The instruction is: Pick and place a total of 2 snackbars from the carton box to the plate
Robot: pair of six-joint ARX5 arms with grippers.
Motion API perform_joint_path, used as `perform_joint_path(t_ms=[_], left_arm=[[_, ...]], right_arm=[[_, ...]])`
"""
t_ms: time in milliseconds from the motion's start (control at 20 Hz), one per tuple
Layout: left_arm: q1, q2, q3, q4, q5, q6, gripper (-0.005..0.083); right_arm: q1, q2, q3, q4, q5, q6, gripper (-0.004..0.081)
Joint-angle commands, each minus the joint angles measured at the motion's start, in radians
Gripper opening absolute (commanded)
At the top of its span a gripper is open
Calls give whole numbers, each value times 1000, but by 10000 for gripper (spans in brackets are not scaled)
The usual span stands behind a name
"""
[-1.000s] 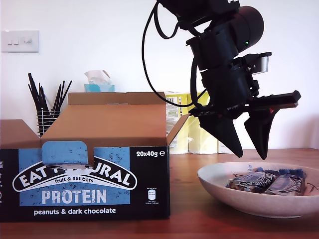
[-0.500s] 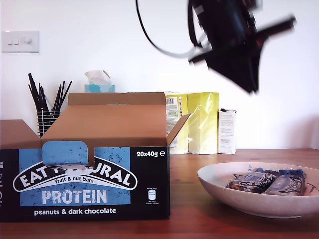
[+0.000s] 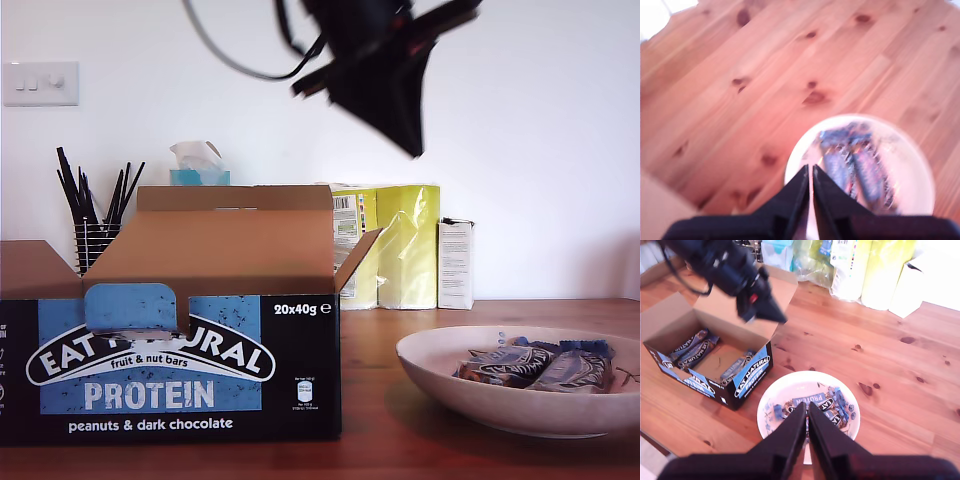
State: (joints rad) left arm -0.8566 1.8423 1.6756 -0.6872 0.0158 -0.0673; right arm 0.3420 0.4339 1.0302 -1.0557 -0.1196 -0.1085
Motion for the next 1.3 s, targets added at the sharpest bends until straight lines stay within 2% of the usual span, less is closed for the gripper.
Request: perform_joint_path(t_ms=[0, 150, 400, 550, 700, 1000, 1100, 1250], left_arm=[[9, -111, -100, 83, -2, 10, -24], [58, -261, -283, 202, -2, 8, -24], [160, -470, -532, 388, -2, 8, -24], [237, -564, -644, 451, 0, 8, -24], [318, -658, -747, 493, 7, 8, -24], [504, -877, -943, 537, 68, 19, -24], [563, -965, -999, 537, 88, 23, -24], [624, -1112, -1085, 529, 116, 23, -24]], right_arm=[[2, -8, -34, 18, 11, 11, -13], [2, -8, -106, 120, 27, 66, -13], [-4, 40, -255, 412, 61, 116, -13], [-45, 107, -317, 547, 103, 114, -13], [-116, 134, -350, 651, 85, 108, -13], [-254, 95, -357, 668, -75, 81, -13], [-274, 75, -357, 658, -121, 80, -13], [-279, 31, -373, 637, -144, 71, -13]])
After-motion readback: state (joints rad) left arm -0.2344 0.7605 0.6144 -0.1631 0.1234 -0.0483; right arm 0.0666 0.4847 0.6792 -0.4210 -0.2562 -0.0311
